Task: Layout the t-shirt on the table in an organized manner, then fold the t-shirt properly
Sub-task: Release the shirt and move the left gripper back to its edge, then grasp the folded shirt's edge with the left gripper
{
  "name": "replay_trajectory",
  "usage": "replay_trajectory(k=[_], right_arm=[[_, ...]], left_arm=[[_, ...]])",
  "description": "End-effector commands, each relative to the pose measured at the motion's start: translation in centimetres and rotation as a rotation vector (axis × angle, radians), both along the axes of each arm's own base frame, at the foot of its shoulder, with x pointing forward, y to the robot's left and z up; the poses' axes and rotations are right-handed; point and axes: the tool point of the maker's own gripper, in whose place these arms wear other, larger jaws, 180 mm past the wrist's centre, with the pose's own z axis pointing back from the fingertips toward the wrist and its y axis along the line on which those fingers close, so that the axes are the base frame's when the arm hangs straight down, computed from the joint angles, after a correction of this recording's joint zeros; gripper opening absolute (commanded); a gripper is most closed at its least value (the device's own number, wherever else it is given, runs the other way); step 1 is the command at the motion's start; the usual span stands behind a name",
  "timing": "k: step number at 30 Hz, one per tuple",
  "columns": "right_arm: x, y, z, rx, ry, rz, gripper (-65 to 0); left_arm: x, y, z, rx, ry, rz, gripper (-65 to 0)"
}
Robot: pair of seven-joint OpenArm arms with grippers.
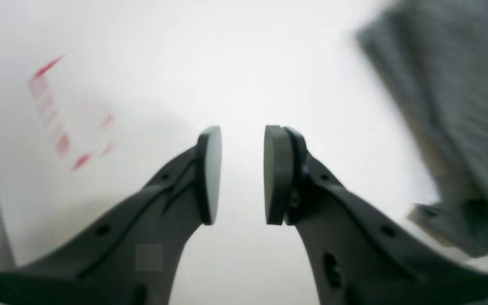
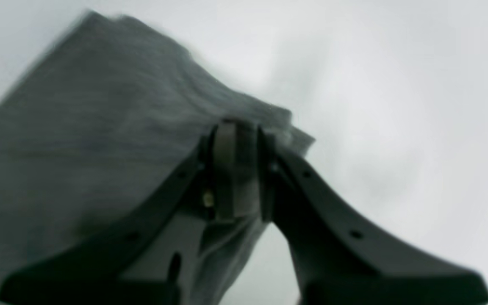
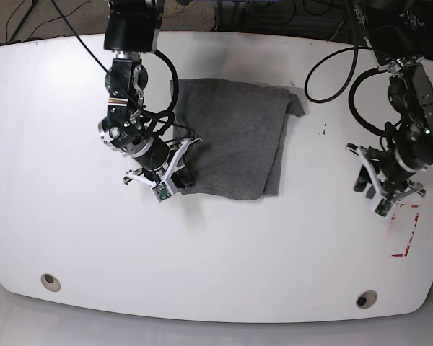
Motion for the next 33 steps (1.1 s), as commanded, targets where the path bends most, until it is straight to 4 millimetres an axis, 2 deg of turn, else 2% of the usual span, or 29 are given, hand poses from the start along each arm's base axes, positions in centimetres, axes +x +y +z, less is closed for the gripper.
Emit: replay_trajectory(k=[1, 4, 8, 12, 15, 19, 23, 24, 25, 26, 28, 29, 33], right_arm=[[1.3, 0.5, 0.4, 0.068, -0.045, -0.003, -57.1], [1.7, 1.0, -1.2, 0.128, -0.032, -0.014, -57.1], [2.1, 0.9, -2.3, 0.157, -0.015, -0.025, -57.1], [2.5, 0.5, -2.0, 0.148, -0.025, -0.026, -57.1], [3.3, 0.3, 0.1, 0.141, -0.086, -0.025, -57.1], [3.8, 0.1, 3.5, 0.088, -0.15, -0.015, -56.9], [3.9, -0.8, 6.5, 0.006, -0.189, -0.01, -56.9], [3.8, -1.5, 7.6, -0.038, -0.203, -0.011, -56.9], [3.8, -1.9, 8.0, -0.053, -0.211, -0.013, -56.9], [3.6, -2.6, 8.7, -0.091, -0.222, -0.015, -56.9], [3.0, -3.5, 9.6, -0.136, -0.235, -0.02, -56.9], [2.6, -4.0, 10.2, -0.162, -0.248, -0.022, -56.9], [1.5, -5.4, 11.9, -0.235, -0.283, -0.034, -56.9]], left_arm=[[0.1, 1.3, 1.4, -0.007, -0.053, 0.034, -49.9], [-0.4, 3.0, 1.8, -0.011, -0.067, 0.089, -49.9], [-0.8, 3.9, 1.8, -0.013, -0.068, 0.118, -49.7], [-1.2, 3.7, 1.1, -0.013, -0.047, 0.112, -49.7], [-1.1, 2.1, 0.3, -0.018, -0.027, 0.068, -49.7], [-0.8, -2.0, -0.9, -0.067, -0.009, -0.016, -49.7], [-0.1, -6.4, -0.9, -0.15, -0.053, -0.097, -49.7], [0.0, -8.7, -1.1, -0.194, -0.068, -0.139, -49.7], [-0.1, -9.4, -1.1, -0.206, -0.073, -0.151, -49.7], [0.0, -11.4, -1.0, -0.252, -0.091, -0.178, -49.6], [0.2, -14.3, -0.7, -0.331, -0.114, -0.187, -49.6], [0.2, -16.5, -0.4, -0.382, -0.126, -0.206, -49.6], [0.5, -21.3, 0.4, -0.512, -0.166, -0.202, -49.6]])
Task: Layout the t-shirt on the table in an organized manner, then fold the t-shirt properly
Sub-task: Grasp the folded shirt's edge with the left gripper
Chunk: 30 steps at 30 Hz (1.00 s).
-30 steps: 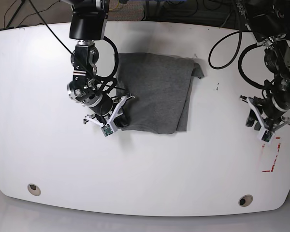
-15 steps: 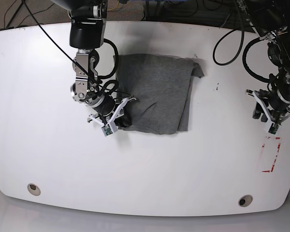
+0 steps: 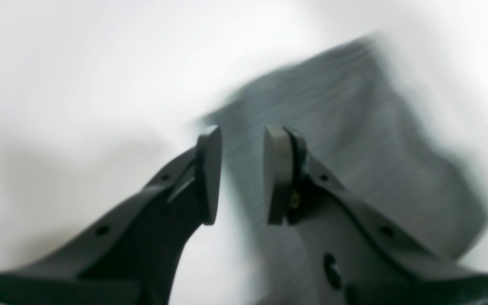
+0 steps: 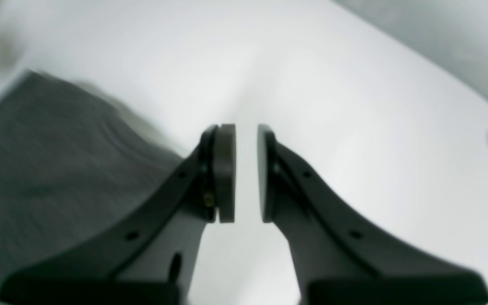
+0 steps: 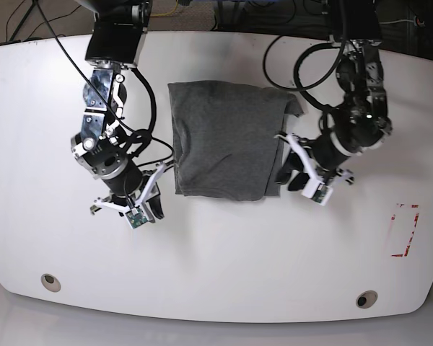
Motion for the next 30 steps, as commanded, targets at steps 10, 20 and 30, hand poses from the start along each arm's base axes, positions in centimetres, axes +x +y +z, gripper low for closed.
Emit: replay_trajectory(k=[10, 20, 30], right_arm=[[-2.4, -7.0, 3.8, -0.066, -0.098, -0.169, -56.9], [-4.6, -12.5, 2.8, -0.081, -0.064, -0.311, -56.9], [-5.5, -14.3, 2.5, -0.08, -0.055, -0.369, -56.9]], left_arm=[[0.3, -10.5, -0.7, -0.073, -0.099, 0.023, -49.7], [-2.2, -14.8, -7.7, -0.087, 0.01, -0.027, -49.9], [-4.4, -11.5, -14.0, -0.108, 0.19, 0.015, -49.9]])
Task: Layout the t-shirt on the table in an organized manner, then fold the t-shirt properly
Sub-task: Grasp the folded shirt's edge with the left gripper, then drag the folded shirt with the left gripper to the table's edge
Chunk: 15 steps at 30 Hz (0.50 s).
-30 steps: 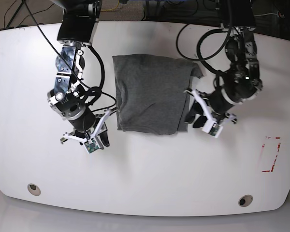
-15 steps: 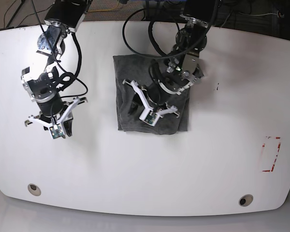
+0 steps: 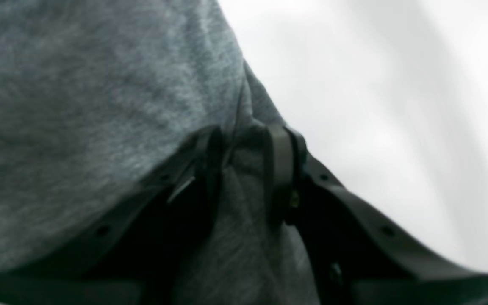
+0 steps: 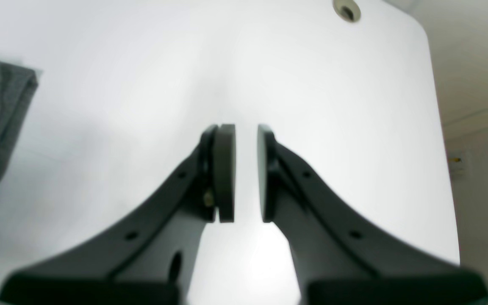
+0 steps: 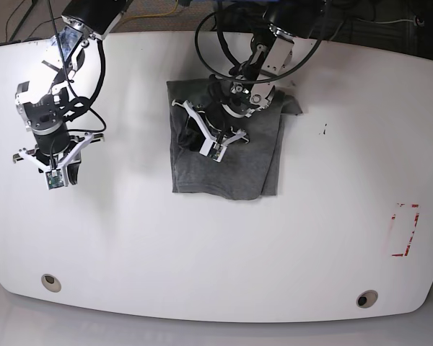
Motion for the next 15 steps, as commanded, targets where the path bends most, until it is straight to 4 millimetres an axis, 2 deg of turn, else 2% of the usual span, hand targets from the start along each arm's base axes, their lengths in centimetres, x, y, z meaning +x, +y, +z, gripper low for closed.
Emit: replay_trajectory(k=[1, 2, 6, 7, 10, 11, 13, 14, 15], right_arm=[[0.7, -0.2, 1.9, -0.001, -0.071, 0.004, -56.9], [0.7, -0.2, 1.9, -0.001, -0.071, 0.004, -56.9], [0.6, -0.4, 1.9, -0.003, -0.071, -0.002, -56.9], [0.6, -0.4, 1.9, -0.003, -0.071, -0.002, -56.9], [0.6, -0.4, 1.9, -0.003, -0.071, -0.002, -56.9], [0.6, -0.3, 1.9, -0.003, -0.071, 0.001, -56.9], [0.7, -0.2, 1.9, -0.001, -0.071, 0.002, -56.9], [0.6, -0.2, 1.8, 0.001, -0.07, 0.002, -56.9], [0.7, -0.1, 1.8, 0.001, -0.069, 0.004, -56.9]], left_arm=[[-0.7, 3.8, -2.5, 0.072, 0.052, -0.004, -49.9], [-0.8, 4.3, -2.8, 0.076, 0.056, -0.009, -49.9], [-3.1, 8.8, -4.7, 0.088, 0.117, -0.032, -49.9], [-3.6, 10.6, -5.1, 0.101, 0.131, -0.028, -49.9], [-4.2, 14.2, -5.5, 0.134, 0.15, -0.019, -49.9], [-4.5, 16.8, -5.5, 0.159, 0.158, -0.017, -49.9], [-5.0, 18.9, -5.5, 0.169, 0.172, -0.019, -49.9], [-5.5, 20.6, -5.3, 0.18, 0.182, -0.022, -49.9], [-5.6, 21.3, -5.2, 0.187, 0.184, -0.022, -49.9]])
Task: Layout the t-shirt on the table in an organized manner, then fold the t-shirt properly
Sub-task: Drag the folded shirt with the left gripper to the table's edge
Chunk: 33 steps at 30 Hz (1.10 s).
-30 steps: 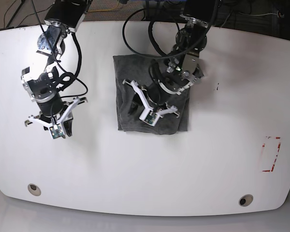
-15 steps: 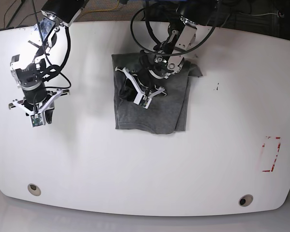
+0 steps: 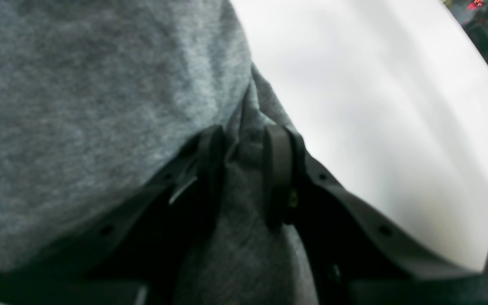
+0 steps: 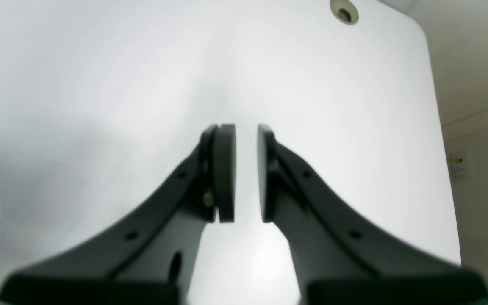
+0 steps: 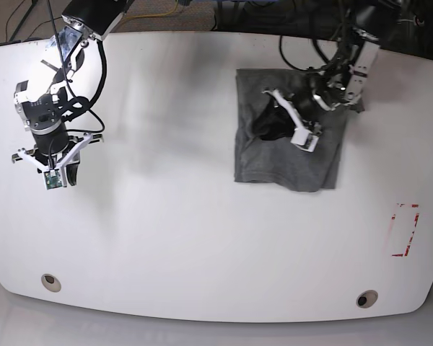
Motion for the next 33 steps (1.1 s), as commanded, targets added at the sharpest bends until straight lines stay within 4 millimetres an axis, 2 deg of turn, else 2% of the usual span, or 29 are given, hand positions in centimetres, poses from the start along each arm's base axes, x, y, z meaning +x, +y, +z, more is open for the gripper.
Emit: replay_trajectory(k=[1, 6, 12, 21, 33], right_arm=[[0.7, 0.2, 1.5, -0.003, -0.057, 0.013, -56.9], [0.7, 1.0, 1.1, 0.026, -0.056, 0.014, -56.9], [0.4, 1.7, 0.4, 0.052, -0.045, 0.012, -56.9], [-0.2, 2.1, -0.4, 0.068, -0.026, 0.011, -56.9], [-1.1, 2.7, -1.7, 0.065, 0.017, 0.034, -56.9]], left_arm=[[-3.2, 6.8, -3.8, 0.24, 0.155, -0.007, -49.9], [-3.8, 12.4, -2.3, 0.283, 0.162, 0.014, -49.9], [-3.8, 17.5, -0.5, 0.347, 0.146, 0.019, -49.9], [-3.7, 23.9, 1.2, 0.442, 0.158, 0.024, -49.9], [-2.3, 30.2, 4.5, 0.527, 0.112, 0.107, -49.9]])
